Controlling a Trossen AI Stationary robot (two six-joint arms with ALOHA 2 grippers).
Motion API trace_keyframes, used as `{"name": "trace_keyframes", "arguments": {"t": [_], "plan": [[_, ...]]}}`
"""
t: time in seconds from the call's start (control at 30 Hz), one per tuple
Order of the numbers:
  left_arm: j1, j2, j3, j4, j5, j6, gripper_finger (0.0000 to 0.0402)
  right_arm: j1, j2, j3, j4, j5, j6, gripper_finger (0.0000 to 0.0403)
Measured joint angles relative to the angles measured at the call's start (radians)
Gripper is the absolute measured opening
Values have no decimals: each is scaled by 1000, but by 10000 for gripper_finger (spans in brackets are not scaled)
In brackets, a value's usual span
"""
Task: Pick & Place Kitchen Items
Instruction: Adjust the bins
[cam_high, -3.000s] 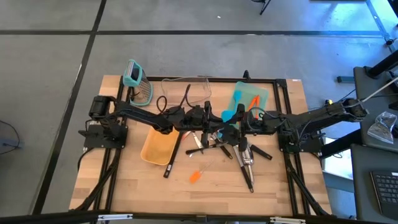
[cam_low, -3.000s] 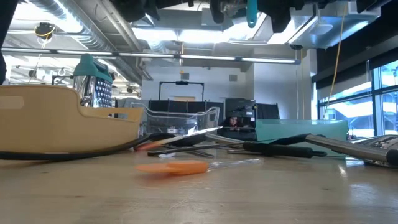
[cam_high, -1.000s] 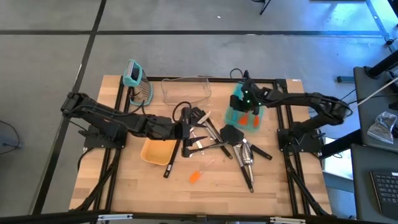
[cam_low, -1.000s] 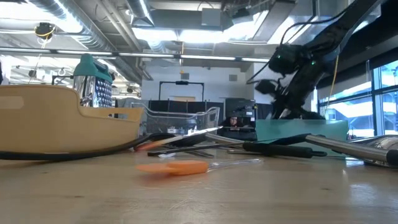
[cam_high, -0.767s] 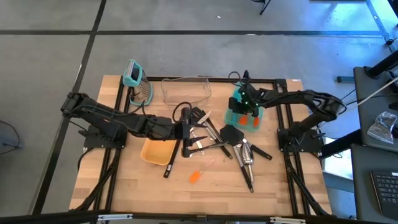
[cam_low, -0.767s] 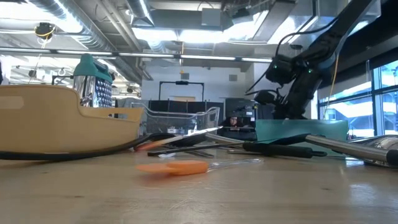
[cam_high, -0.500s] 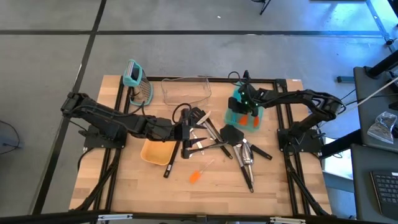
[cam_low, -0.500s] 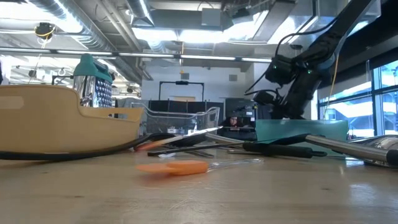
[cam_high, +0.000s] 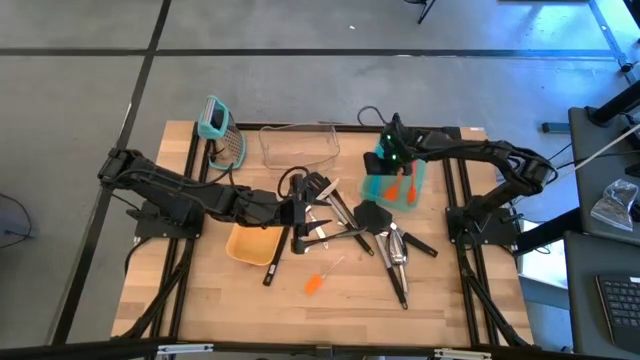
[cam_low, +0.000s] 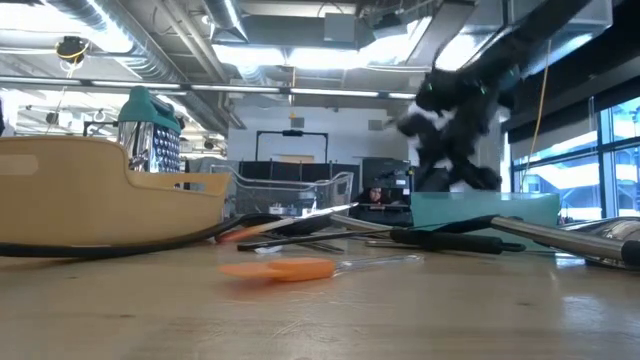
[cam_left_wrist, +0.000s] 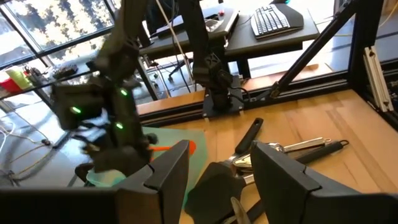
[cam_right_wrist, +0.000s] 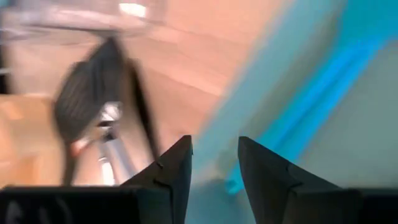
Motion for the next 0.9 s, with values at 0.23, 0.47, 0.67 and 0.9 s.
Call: {"name": "trace_keyframes", "arguments": {"t": [0.23,0.47,0.67,0.9], "plan": [[0,0,0,-4,0,3,168,4,-54,312,-303,-84,-104,134],[0,0,0,-5,1,0,168,4,-57,588,-470,-58,-169,134],[-1,0,-3,-4,2,-2,168,42,-58,761,-431,-21,-343,135],[-5,1,-57,58,-18,-2,168,321,-123,806,-459,-8,-581,135]]}}
